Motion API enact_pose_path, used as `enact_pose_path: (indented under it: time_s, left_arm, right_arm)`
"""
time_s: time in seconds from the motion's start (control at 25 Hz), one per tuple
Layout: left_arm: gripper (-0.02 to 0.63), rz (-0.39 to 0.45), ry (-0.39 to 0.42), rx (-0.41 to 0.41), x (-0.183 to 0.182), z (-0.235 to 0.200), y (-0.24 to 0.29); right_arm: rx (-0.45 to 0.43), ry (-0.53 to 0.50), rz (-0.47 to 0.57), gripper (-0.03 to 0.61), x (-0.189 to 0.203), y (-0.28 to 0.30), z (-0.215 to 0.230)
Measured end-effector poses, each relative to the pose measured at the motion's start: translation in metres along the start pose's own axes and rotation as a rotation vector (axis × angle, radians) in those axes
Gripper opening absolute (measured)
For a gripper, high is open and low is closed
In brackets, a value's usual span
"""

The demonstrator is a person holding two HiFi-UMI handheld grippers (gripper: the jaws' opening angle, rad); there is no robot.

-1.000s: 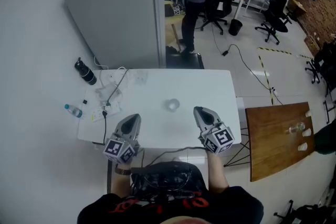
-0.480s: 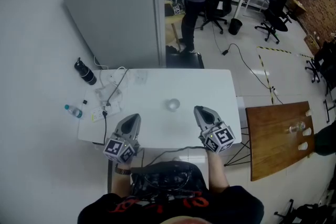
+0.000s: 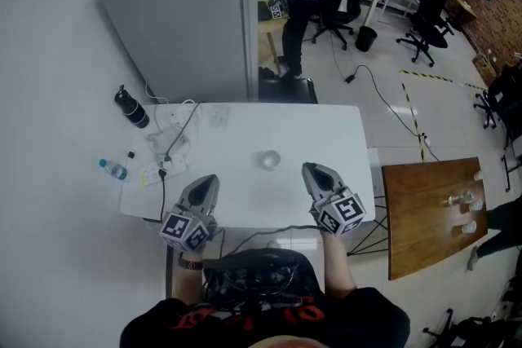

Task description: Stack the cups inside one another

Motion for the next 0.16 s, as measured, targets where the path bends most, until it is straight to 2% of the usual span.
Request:
enact_pose_path:
  time_s: [0.16]
  left_arm:
    - [-0.009, 0.007, -0.022, 0.001, 0.0001, -0.0072, -0.0017]
  right_arm:
    - [-0.013, -0.012, -0.019, 0.003, 0.0046, 0.0089, -0.0056]
Point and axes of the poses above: the fingertips, and each gripper's own axes: y forward along the fingers, z to its right, x out of its underside, the point moved 3 cm from there along -y, backward along the fingers, and after that the axes turned 7 degrees about z, right-handed, at the moved point
